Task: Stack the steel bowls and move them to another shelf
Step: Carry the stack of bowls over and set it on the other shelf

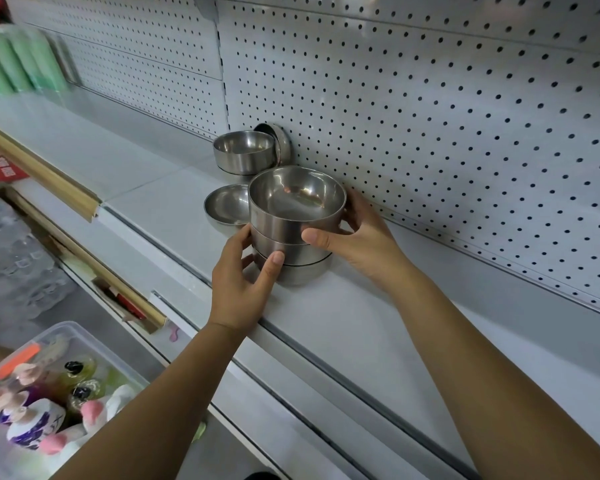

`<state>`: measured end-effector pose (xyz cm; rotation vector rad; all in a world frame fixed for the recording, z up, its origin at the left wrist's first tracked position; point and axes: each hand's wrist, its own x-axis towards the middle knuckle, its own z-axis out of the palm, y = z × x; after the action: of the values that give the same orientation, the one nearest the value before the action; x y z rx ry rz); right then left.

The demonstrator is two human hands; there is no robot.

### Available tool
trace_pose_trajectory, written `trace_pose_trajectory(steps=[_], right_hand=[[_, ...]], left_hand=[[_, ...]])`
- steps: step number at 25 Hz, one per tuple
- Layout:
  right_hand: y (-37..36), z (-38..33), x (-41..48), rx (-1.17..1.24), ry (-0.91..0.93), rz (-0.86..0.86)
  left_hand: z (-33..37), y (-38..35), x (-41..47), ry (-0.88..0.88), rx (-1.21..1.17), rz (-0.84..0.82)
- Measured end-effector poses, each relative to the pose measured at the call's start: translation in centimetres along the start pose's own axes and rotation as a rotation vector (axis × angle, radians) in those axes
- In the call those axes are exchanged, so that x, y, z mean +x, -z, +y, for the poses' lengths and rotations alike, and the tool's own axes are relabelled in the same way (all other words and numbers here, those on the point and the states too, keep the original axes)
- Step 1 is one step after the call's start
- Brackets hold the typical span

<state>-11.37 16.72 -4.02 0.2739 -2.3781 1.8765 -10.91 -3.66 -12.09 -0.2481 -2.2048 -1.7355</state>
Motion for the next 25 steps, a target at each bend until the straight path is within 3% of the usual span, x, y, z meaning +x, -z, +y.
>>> trace_pose_trajectory(steps=[6, 14, 17, 19, 21, 25], right_hand=[[-2.4, 2.0, -1.1, 0.077, -0.075, 0.009], [-5.9, 3.3, -4.0, 0.021, -0.123, 0.264], [-6.4, 3.1, -4.0, -0.034, -0.165, 0.326], [-6.6, 2.8, -4.0, -0.045, -0.183, 0.358], [-7.2, 2.6, -4.0, -0.05, -0.196, 0.405], [-9.9, 2.1, -3.9, -0.022, -0.212, 0.537]], left_hand=[[-0.6, 0.3, 0.3, -0.02, -0.075, 0.03], [0.4, 2.2, 1.4, 0.158, -0.299, -0.117], [1.2, 4.0, 1.7, 0.173, -0.318, 0.004], [1.8, 5.5, 2.9, 0.173, -0.282, 0.162], [2.1, 6.8, 5.6, 0.114, -0.191, 0.215], [0.9, 7.7, 13.1, 0.018, 0.085, 0.07]])
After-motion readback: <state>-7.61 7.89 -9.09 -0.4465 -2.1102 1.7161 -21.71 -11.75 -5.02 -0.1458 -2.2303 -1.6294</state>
